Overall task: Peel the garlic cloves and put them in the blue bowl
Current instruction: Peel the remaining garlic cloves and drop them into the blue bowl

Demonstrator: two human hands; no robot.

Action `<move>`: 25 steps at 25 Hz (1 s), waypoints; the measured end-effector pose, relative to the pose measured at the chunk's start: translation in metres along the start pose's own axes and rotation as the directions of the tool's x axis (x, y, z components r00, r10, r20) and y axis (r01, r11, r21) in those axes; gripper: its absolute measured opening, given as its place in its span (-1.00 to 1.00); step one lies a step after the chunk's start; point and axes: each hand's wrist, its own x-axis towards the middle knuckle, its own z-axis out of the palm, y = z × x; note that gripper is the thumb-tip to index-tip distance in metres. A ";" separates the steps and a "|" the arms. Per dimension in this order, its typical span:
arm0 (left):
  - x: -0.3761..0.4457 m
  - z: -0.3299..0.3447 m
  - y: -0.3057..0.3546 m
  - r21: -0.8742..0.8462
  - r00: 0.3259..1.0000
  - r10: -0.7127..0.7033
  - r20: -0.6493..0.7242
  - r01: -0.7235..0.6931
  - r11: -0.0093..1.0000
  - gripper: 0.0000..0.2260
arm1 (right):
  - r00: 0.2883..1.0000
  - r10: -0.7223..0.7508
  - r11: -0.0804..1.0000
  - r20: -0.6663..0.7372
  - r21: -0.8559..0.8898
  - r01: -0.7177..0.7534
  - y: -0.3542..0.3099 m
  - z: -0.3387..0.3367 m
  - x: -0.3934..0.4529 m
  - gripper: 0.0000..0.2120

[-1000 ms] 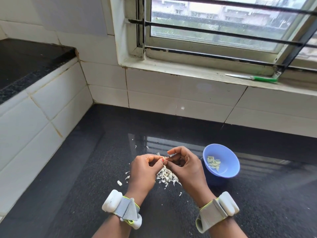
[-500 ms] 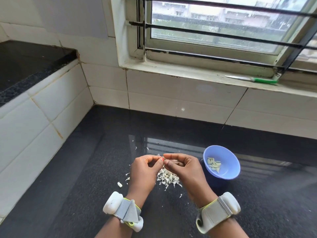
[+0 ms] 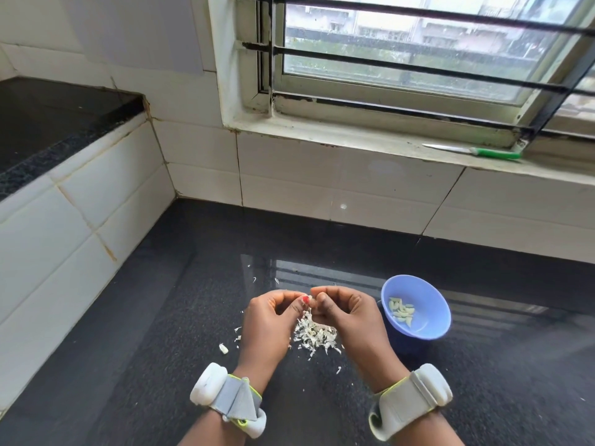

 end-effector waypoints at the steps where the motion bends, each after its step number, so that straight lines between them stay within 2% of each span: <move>1: 0.000 0.000 0.000 -0.004 1.000 -0.002 -0.007 0.002 1.000 -0.95 | 0.999 0.028 0.997 0.016 0.071 -0.029 0.000 -0.001 0.000 -0.88; 5: -0.002 0.003 0.002 -0.117 0.998 -0.061 -0.004 0.060 0.991 -0.96 | 0.996 0.038 0.986 0.076 0.160 -0.050 -0.002 -0.002 -0.003 -0.83; 8: -0.002 0.003 0.001 -0.160 0.997 -0.076 0.031 0.080 0.984 -0.98 | 0.999 -0.006 0.996 0.051 0.090 0.001 -0.003 -0.001 -0.003 -0.79; 14: -0.004 0.005 0.004 -0.174 0.998 -0.052 0.039 0.058 0.983 -0.96 | 0.999 -0.041 0.999 -0.021 -0.022 0.040 0.000 -0.003 0.001 -0.93; 19: -0.007 0.012 0.006 -0.341 0.979 -0.201 0.037 0.201 0.918 -0.95 | 0.969 -0.227 0.952 -0.094 -0.230 0.200 0.006 0.000 0.000 -0.92; 25: -0.005 0.014 0.005 -0.489 0.934 -0.335 0.120 0.350 0.799 -0.93 | 0.875 -0.481 0.806 -0.059 -0.423 0.415 0.009 -0.002 -0.001 -0.91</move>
